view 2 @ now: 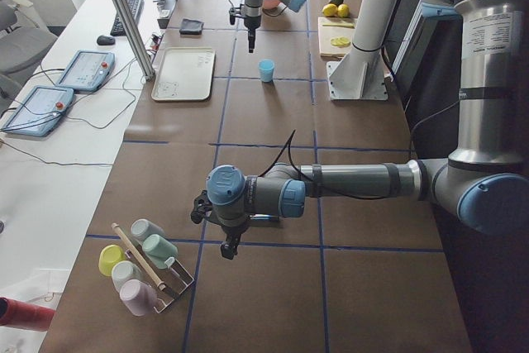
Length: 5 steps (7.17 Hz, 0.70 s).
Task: Mash ice and strawberries in cup
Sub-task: 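Withdraw the right gripper from the cup back toward the pink bowl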
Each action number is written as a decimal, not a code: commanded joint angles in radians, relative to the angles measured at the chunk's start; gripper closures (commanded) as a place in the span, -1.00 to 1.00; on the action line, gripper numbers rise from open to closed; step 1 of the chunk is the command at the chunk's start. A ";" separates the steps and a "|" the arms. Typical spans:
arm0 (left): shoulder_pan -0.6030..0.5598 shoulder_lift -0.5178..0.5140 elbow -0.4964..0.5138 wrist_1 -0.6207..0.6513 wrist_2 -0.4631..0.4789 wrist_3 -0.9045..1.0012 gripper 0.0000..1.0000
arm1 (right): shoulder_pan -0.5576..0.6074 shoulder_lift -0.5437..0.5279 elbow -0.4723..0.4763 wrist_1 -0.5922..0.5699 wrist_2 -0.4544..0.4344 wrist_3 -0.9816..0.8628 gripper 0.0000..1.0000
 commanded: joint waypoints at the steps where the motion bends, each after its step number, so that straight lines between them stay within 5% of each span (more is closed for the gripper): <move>1: 0.000 -0.006 -0.003 0.004 0.008 -0.001 -1.00 | 0.153 -0.104 0.029 0.002 0.091 -0.217 -1.00; 5: 0.002 -0.043 0.003 -0.012 0.001 -0.009 -1.00 | 0.501 -0.509 0.196 0.004 0.289 -0.829 -0.99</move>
